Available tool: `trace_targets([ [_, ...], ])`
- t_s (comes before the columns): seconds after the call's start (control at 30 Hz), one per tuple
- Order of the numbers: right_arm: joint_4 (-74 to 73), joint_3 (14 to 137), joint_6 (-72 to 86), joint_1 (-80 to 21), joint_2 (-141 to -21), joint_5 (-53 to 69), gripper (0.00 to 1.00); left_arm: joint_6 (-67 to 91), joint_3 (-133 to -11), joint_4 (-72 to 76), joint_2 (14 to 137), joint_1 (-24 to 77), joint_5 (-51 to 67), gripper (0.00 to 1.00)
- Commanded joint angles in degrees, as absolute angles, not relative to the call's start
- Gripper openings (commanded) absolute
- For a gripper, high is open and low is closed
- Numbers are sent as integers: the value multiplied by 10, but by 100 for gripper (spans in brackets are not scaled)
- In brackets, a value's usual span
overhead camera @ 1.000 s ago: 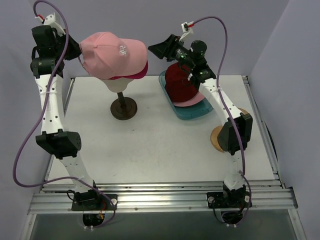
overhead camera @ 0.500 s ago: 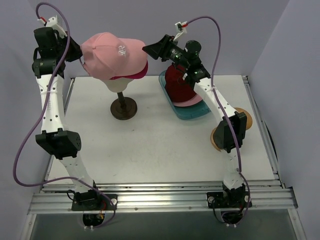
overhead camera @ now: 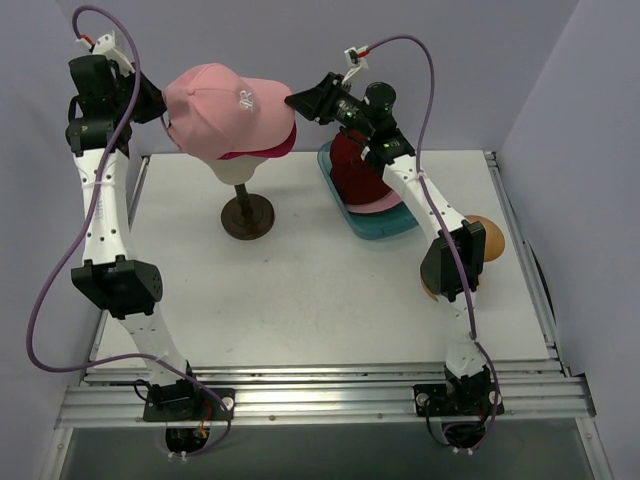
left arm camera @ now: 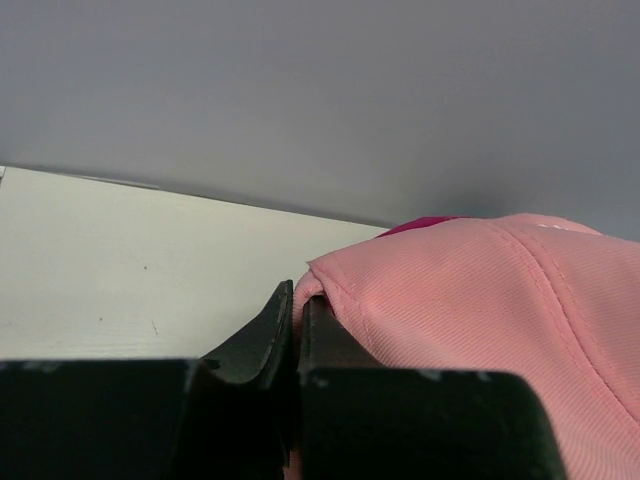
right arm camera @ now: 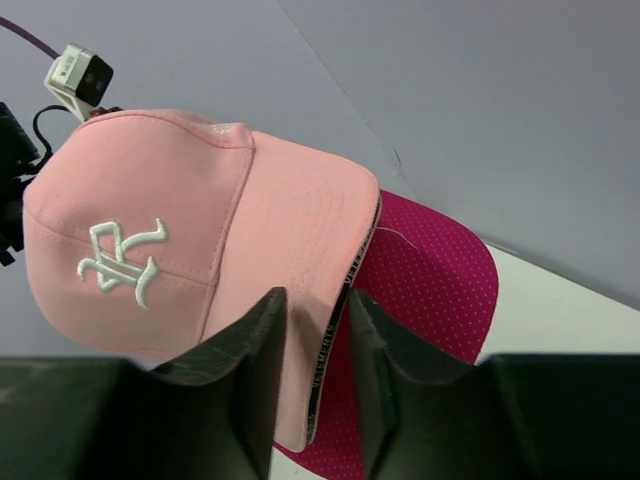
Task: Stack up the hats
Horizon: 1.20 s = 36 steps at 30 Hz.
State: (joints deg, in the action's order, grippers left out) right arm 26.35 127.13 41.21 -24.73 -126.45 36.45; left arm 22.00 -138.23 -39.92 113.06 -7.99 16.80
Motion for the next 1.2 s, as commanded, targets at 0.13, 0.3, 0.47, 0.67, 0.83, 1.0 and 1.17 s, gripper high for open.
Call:
trace_targets([
  [0.13, 336, 1317, 449, -258, -1267, 383, 9, 241, -1390, -366, 1100, -86, 187, 2],
  [0.3, 335, 1319, 456, -258, -1268, 380, 0, 259, -1395, -360, 1098, -90, 205, 2],
  [0.47, 353, 1324, 493, -254, -1273, 374, 0, 294, -1402, -350, 1097, -98, 224, 2],
  [0.67, 348, 1367, 537, -252, -1295, 360, 0, 369, -1438, -344, 1114, -122, 283, 2],
  [0.83, 371, 1383, 604, -245, -1314, 351, 0, 388, -1500, -376, 1141, -132, 290, 2],
  [1.0, 381, 1382, 651, -233, -1323, 340, 0, 420, -1497, -382, 1151, -138, 294, 2],
  [1.17, 374, 1337, 670, -221, -1313, 315, 0, 418, -1489, -406, 1177, -139, 301, 2],
])
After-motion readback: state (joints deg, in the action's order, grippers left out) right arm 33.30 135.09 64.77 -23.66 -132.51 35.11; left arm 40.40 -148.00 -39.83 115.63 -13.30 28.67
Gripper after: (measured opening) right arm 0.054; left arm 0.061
